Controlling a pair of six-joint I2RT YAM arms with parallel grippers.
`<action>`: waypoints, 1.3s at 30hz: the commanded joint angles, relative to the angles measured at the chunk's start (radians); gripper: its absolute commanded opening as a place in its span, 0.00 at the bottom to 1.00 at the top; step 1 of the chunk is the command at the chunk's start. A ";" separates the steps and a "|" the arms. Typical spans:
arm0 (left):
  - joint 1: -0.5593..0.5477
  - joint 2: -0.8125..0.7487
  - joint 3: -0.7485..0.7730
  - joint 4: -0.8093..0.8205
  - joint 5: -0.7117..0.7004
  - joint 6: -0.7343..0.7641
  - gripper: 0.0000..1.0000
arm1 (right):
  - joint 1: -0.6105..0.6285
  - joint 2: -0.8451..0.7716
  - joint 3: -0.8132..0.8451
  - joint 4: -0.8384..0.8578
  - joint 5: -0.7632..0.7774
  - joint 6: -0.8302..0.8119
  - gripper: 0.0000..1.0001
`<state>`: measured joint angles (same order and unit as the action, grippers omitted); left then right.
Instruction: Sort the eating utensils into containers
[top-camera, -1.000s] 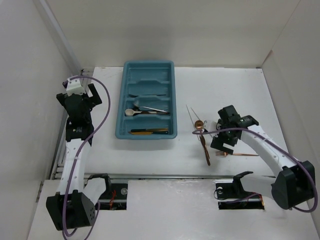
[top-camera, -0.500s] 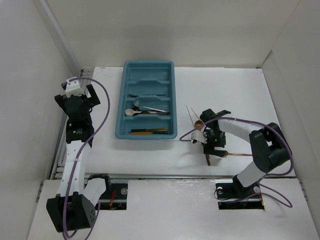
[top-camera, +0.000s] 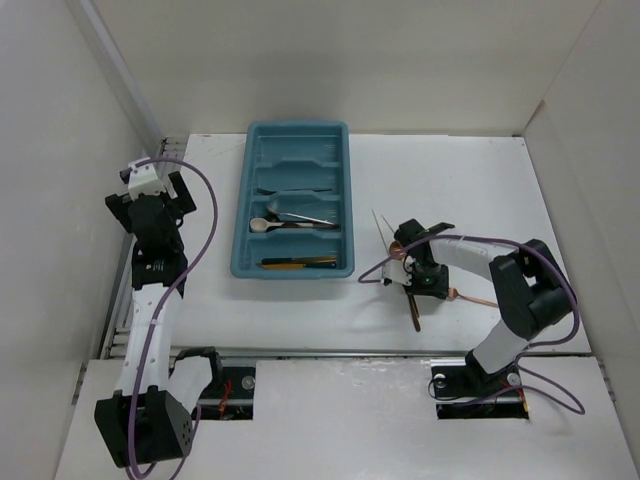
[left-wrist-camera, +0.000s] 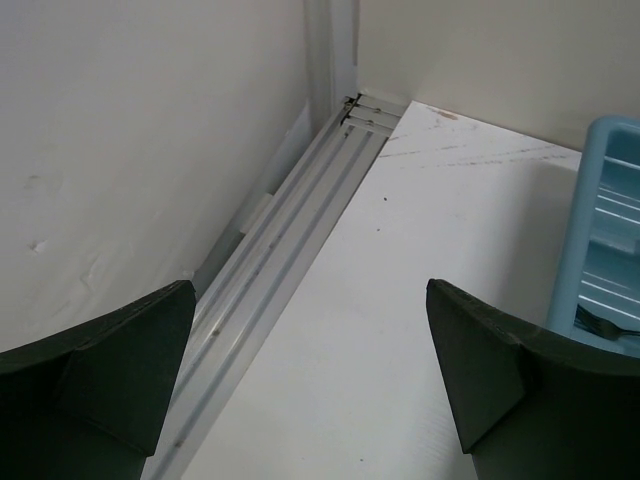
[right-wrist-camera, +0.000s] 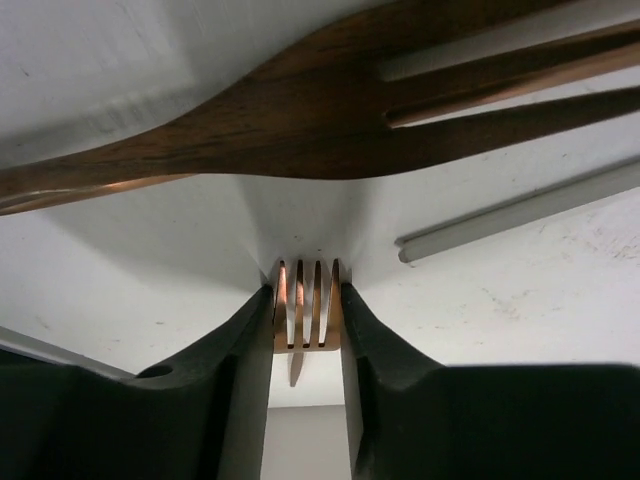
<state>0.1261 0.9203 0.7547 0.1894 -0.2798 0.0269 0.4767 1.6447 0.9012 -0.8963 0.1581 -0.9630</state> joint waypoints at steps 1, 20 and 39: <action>0.006 -0.031 -0.011 0.027 -0.032 0.022 1.00 | 0.010 0.026 0.001 0.057 0.004 0.012 0.31; 0.006 -0.049 -0.011 -0.002 -0.065 0.041 1.00 | -0.064 0.155 0.280 0.155 0.049 0.124 0.00; 0.006 -0.086 -0.002 -0.034 -0.053 0.030 1.00 | -0.179 0.334 0.591 0.310 -0.054 0.299 0.47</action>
<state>0.1265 0.8616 0.7502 0.1474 -0.3176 0.0559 0.3016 1.9995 1.4460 -0.6178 0.1463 -0.7017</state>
